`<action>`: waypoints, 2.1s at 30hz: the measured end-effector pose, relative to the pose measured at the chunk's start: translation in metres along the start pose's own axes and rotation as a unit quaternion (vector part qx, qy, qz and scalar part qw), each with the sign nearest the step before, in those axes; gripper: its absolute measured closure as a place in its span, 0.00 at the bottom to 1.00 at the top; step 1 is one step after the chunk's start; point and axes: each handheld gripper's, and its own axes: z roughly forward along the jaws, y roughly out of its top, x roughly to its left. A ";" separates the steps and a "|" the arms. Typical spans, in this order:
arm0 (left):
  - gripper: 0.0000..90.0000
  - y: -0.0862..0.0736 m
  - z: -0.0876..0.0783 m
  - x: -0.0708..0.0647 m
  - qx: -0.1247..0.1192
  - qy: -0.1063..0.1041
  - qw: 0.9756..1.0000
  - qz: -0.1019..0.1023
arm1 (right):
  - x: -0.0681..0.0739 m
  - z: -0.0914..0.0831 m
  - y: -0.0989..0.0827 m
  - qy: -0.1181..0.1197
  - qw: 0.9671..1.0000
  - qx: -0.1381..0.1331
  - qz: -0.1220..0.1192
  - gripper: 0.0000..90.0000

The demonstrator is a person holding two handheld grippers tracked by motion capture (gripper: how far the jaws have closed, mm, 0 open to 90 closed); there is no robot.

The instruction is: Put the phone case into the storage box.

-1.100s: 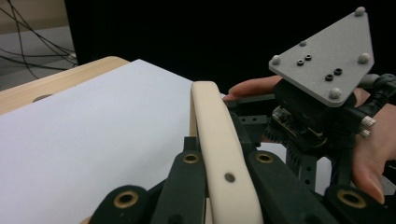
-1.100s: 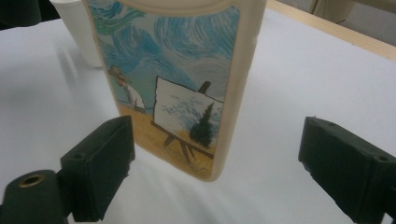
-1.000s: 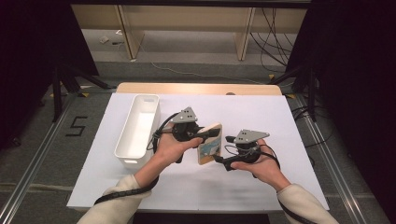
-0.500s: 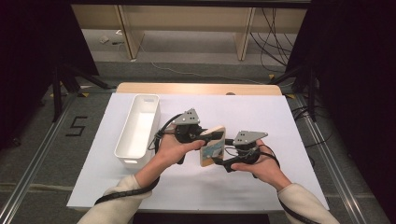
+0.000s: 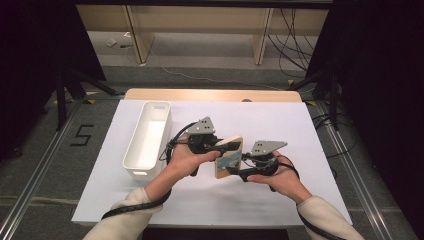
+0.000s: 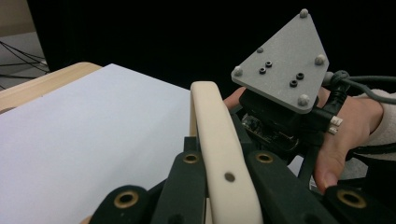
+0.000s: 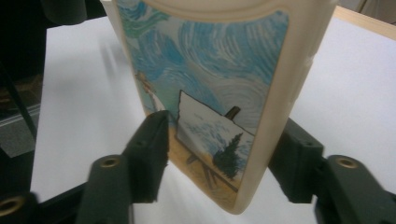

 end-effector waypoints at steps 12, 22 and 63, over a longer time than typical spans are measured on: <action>0.94 0.000 -0.001 0.001 -0.011 0.004 1.000 0.014 | -0.004 -0.003 0.000 0.037 0.999 0.009 0.006 0.69; 0.49 0.001 0.001 0.005 -0.031 0.032 0.998 0.045 | -0.008 -0.008 0.001 0.046 0.999 0.017 0.015 0.89; 0.00 0.003 -0.002 0.001 -0.043 0.168 0.985 0.017 | 0.001 0.000 0.010 -0.061 0.995 0.006 0.073 0.90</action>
